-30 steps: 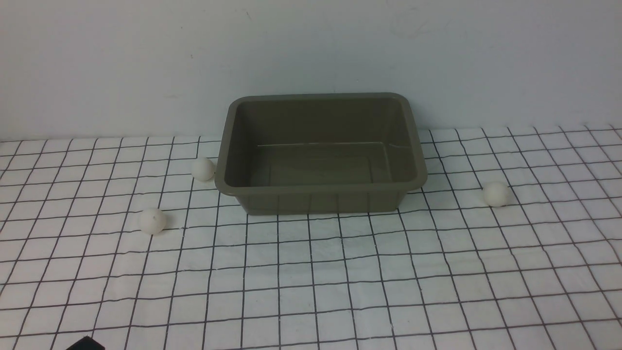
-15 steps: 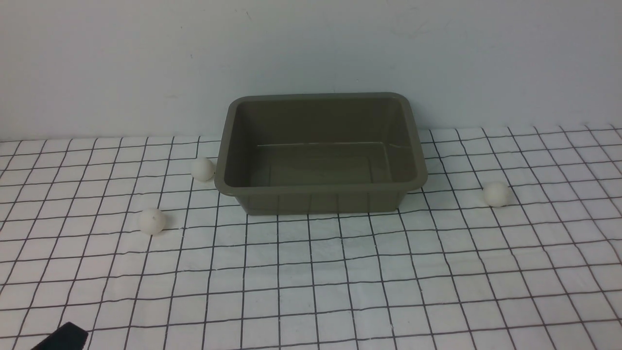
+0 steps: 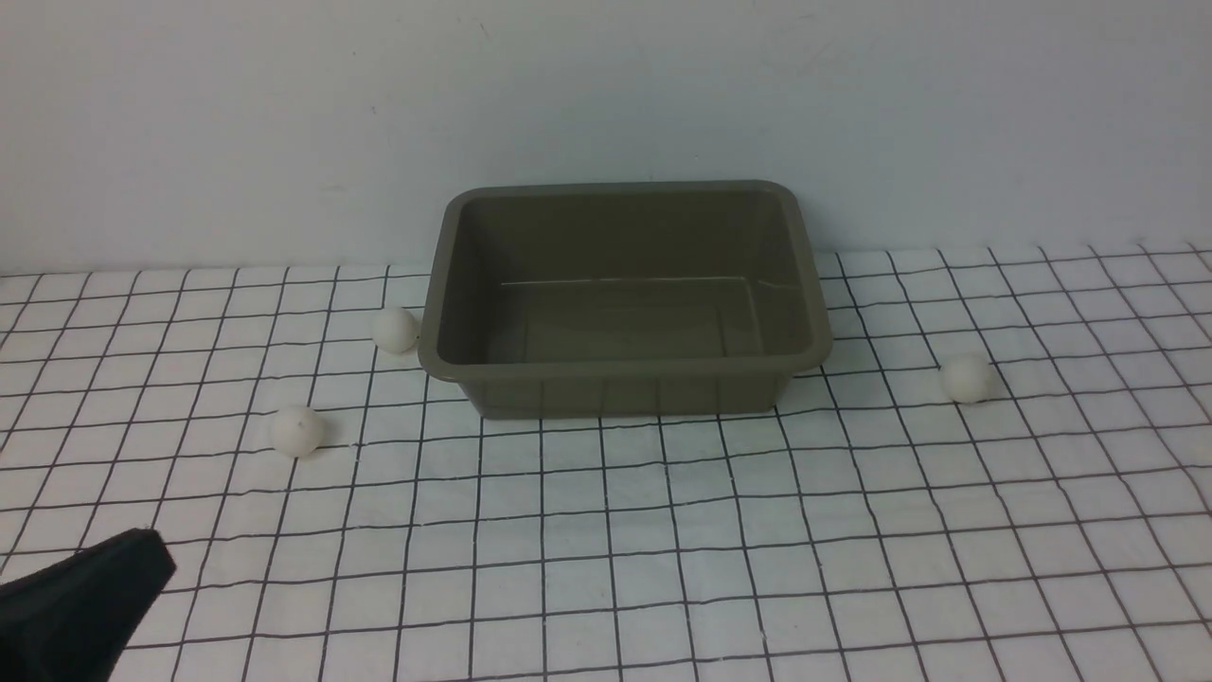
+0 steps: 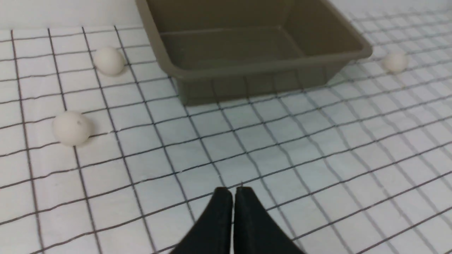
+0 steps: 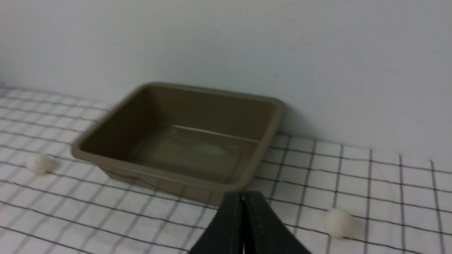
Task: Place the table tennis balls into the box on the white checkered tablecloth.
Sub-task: 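Reach for and grasp a ping pong ball on the table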
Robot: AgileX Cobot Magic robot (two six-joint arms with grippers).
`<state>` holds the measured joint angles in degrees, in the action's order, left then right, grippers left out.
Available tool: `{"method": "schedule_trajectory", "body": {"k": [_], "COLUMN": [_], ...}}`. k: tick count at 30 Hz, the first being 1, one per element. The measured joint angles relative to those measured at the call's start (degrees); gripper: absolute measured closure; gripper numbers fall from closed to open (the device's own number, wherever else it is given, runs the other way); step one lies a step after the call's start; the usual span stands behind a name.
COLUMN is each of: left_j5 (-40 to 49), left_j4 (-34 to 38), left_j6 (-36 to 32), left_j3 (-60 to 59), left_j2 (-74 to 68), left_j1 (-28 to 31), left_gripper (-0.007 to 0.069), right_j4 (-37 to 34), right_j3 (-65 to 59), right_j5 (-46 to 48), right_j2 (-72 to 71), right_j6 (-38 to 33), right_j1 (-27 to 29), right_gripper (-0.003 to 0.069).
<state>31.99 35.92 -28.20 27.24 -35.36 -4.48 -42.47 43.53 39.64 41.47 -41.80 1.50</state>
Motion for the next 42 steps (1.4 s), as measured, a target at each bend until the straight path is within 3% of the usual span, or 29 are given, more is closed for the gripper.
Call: {"method": "schedule_trajectory", "body": {"k": [2,6,13,24,29,33,42], "left_j5": [1.28,3.9,5.27,5.27,5.31,5.31,5.31], "left_j4": [-4.84,-13.56,-22.03,-23.08,-23.15,-23.95,-24.34], "left_j6": [0.01,2.6,5.87,5.92,5.92,5.92,5.92], "left_j3": [2.98,7.71,12.94,18.0,18.39,18.43,18.43], "left_j2": [-4.93,-14.34,-24.56,-30.37,-30.86,-30.86,-30.86], "left_j1": [0.0,-0.07,-0.07,-0.07,-0.07,-0.07,-0.07], "left_gripper": [0.0629,0.0629,0.0629,0.0629,0.0629,0.0629,0.0629], "right_j4": [8.96,18.57,23.2,30.1,38.4,39.39,39.34], "right_j3": [2.33,3.75,10.01,23.96,38.58,45.71,55.05], "right_j5": [0.56,0.97,1.18,3.3,10.71,15.45,20.09], "right_j2": [5.96,13.61,27.94,46.18,58.18,64.18,73.04], "right_j6": [4.27,10.58,14.42,19.58,28.5,29.18,29.07], "right_j1": [0.0,0.0,-1.17,-6.07,-6.78,-6.78,-6.82], "right_gripper": [0.0673,0.0671,0.0671,0.067,0.0669,0.0655,0.0517]}}
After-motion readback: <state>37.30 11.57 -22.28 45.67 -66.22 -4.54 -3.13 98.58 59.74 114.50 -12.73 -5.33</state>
